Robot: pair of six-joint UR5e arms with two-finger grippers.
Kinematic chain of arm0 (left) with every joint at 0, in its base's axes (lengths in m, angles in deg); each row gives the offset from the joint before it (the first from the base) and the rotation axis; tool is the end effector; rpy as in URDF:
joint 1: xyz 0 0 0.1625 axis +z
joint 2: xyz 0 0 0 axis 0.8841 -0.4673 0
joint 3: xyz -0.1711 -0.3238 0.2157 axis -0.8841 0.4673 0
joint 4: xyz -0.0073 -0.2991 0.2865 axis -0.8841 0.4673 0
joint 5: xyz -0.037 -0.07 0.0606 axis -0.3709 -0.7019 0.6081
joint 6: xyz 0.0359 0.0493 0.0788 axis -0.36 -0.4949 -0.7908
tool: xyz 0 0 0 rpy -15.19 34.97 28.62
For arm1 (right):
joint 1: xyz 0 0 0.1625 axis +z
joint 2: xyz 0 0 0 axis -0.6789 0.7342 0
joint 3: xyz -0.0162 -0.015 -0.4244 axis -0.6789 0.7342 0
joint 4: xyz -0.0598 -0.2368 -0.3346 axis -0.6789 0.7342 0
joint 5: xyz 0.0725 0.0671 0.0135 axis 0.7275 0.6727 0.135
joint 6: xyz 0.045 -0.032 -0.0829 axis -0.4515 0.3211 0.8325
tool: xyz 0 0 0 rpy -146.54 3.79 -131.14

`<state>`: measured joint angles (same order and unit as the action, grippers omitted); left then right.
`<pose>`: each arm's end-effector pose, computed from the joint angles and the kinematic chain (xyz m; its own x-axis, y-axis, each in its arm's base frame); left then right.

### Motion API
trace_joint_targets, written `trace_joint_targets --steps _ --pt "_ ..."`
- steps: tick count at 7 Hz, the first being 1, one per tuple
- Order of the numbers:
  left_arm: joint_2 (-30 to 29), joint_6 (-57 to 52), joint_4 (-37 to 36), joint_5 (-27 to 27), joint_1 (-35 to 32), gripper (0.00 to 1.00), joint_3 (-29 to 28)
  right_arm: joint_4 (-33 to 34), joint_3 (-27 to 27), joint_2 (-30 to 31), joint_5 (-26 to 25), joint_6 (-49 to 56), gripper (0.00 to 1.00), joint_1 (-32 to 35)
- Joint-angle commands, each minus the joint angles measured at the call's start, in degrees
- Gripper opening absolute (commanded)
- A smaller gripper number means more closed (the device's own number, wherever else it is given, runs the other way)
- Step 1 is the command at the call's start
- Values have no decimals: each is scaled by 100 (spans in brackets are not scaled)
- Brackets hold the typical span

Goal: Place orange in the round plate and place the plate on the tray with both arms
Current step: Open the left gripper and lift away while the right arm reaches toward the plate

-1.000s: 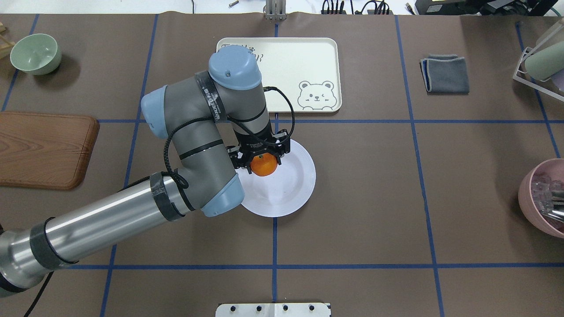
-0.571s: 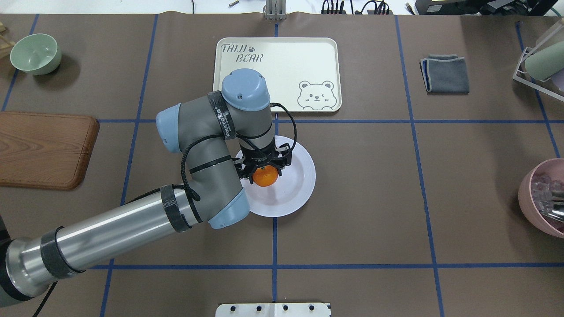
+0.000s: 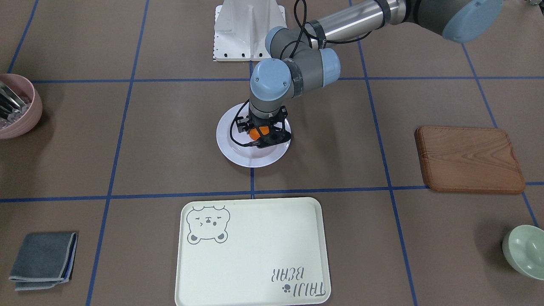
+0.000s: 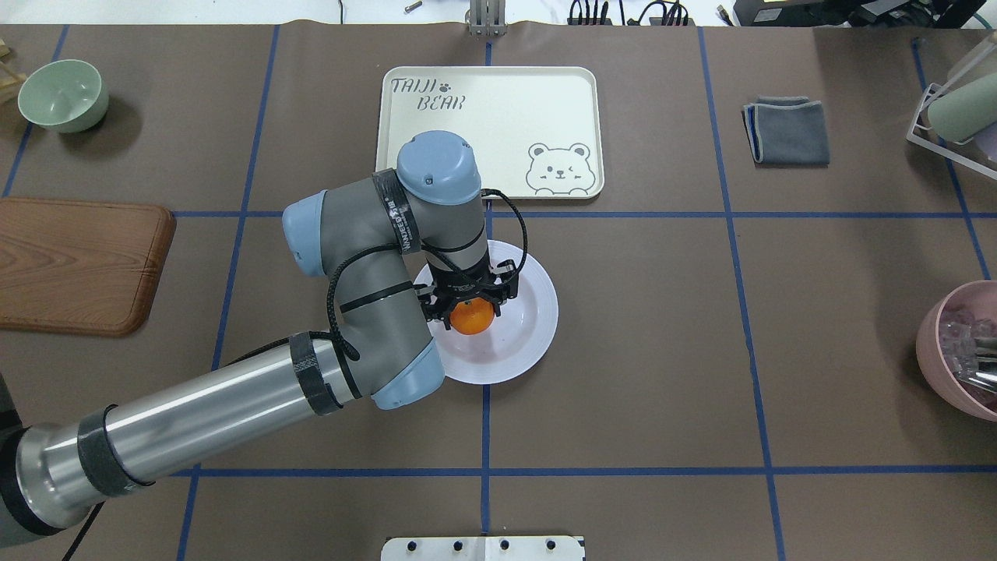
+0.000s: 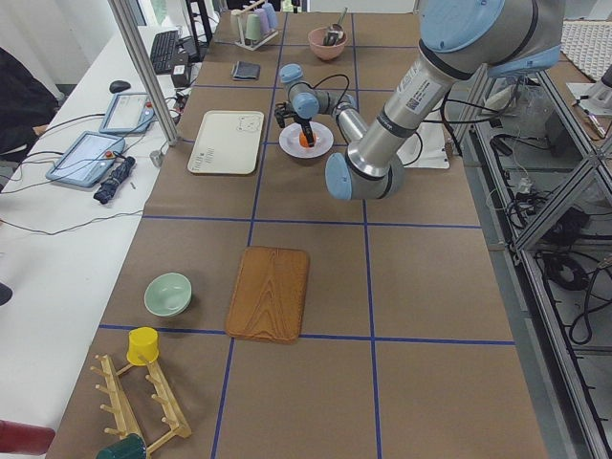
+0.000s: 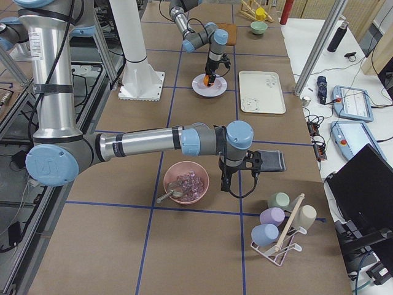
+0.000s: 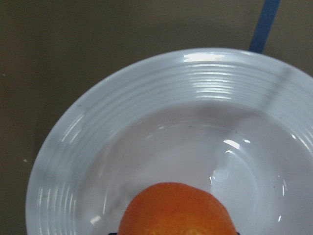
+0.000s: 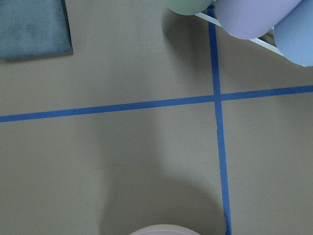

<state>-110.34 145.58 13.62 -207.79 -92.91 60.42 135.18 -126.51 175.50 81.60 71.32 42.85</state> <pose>0.6211 -0.4622 0.1871 0.6503 -0.2613 -0.7134 0.0364 0.9486 -0.3143 0.0198 -0.5047 0.5815 0.6559 0.1017 0.7480 -0.0548 0.9947 -0.0872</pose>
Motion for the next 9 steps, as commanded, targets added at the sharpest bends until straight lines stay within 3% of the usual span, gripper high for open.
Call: trace_joint_targets --steps 1,2,3,6,8,9 --pt "4 2 305 0 1 0 -187 -7 12 -24 -7 0 100 0" --pt "4 2 377 0 1 18 -214 -7 4 -33 -7 0 100 0" --pt "21 -15 465 61 1 98 -189 -7 -23 -33 2 0 100 0" --pt "161 -68 379 107 -349 99 416 2 -180 -358 369 -70 100 -192" --pt "1070 -1422 -305 -26 -1094 99 1554 -286 -689 -1048 494 -2342 100 -1391" --pt "1581 -2431 -291 -61 -1681 99 1865 -1098 -639 -1374 320 -3574 100 -2102"
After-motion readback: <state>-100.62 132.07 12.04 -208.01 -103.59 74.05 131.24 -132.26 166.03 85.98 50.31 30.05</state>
